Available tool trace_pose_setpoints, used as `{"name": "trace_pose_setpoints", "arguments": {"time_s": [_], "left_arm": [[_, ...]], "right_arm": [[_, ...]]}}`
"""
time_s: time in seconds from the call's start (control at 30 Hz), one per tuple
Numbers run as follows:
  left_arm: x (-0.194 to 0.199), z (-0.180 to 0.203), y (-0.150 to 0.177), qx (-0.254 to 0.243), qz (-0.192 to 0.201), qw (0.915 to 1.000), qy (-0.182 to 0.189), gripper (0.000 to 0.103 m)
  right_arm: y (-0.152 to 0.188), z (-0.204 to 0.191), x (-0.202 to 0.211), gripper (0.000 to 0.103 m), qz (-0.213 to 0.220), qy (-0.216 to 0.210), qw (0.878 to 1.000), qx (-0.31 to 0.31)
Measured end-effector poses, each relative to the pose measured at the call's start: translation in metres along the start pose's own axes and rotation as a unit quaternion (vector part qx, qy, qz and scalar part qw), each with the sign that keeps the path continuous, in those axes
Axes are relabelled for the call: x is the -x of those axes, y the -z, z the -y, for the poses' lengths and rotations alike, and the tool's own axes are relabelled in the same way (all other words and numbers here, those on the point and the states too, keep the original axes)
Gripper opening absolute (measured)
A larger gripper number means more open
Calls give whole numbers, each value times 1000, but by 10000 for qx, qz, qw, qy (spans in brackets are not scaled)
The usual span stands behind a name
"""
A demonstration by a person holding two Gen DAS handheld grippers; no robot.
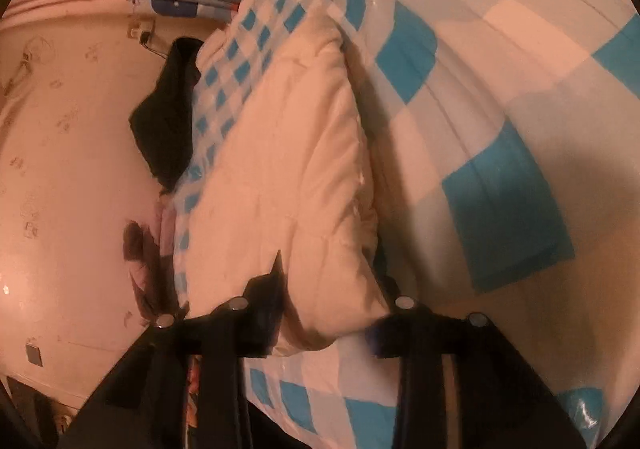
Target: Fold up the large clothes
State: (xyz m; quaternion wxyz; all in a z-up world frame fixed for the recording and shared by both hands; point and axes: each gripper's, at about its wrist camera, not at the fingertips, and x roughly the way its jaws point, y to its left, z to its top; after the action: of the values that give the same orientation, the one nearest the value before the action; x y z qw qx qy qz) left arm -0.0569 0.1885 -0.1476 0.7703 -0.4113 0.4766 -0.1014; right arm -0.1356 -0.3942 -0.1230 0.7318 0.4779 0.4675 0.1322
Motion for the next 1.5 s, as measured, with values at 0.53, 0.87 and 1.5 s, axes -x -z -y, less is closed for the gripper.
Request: {"name": "trace_pose_setpoints", "arguments": {"time_s": [0.53, 0.87, 1.5], "left_arm": [[37, 67, 73, -2056, 241, 9783, -1, 42], [49, 88, 179, -3009, 310, 9513, -588, 45], [49, 88, 188, -3242, 680, 9375, -1064, 78]], "right_arm": [[40, -27, 110, 23, 514, -395, 9948, 787], [92, 27, 178, 26, 363, 555, 9963, 547], [1, -53, 17, 60, 1310, 3023, 9115, 2462]]}}
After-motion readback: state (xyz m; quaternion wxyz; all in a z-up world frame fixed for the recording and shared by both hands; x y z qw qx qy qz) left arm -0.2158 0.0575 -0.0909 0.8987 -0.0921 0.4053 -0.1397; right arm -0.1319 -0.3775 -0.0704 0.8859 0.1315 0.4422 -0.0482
